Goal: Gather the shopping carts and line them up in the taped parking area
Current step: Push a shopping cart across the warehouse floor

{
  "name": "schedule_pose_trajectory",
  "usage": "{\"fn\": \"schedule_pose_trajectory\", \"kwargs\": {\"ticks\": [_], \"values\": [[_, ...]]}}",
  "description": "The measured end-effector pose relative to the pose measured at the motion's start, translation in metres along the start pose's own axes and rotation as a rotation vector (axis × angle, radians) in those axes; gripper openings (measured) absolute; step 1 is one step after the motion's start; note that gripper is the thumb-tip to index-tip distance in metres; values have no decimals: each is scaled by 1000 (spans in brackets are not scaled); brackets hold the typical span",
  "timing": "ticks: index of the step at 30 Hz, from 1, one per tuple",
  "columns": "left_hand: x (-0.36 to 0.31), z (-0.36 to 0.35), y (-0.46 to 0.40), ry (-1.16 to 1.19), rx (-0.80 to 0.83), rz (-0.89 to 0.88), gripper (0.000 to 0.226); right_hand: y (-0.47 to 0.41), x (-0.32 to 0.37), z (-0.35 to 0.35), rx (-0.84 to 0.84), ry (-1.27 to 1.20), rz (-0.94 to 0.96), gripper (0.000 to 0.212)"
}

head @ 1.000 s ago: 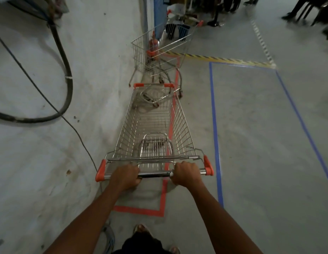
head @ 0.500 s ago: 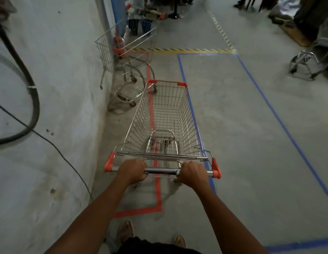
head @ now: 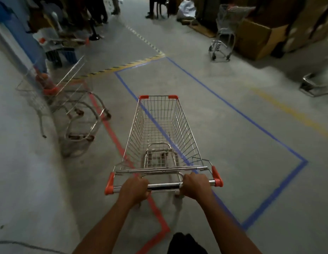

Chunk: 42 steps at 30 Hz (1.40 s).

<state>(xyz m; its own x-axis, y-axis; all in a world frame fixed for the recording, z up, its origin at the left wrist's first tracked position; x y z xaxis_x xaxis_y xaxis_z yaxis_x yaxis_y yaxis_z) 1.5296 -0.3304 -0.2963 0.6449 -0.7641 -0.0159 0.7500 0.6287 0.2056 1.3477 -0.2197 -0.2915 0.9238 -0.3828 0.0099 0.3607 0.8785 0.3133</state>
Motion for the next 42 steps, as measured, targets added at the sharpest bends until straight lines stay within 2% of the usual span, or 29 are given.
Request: {"fn": "schedule_pose_trajectory", "kwargs": {"ticks": [6,14,23,33,42], "values": [[-5,16,-60,-67,5,-141,36,-20,-25,11,-58,-105,-166,27],[-28,36,-187,-140,31,-308,34,-78,-85,23,-118,-157,-346,29],[-120,72,-337,-150,54,-498,27,-141,-213,56,-136,-166,-493,32],[-217,98,-490,-171,59,-621,28,-205,-347,76,-127,-204,-653,35],[-331,129,-638,-214,57,-795,26,-267,-490,103,-124,-258,-795,31]]}}
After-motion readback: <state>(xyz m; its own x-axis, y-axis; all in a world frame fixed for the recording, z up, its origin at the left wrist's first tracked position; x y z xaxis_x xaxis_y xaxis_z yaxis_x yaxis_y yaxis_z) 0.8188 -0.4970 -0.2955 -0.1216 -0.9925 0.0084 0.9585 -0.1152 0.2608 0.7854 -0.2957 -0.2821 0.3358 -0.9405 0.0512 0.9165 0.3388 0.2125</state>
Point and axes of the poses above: each hand's wrist, its own y-axis away from the middle knuckle, its own z-axis out of the back of the hand, x = y × z, the point moved 10 cm from there along -y, towards the middle knuckle, and after that the axes turned 6 degrees about -x, right-handed, at the moved point
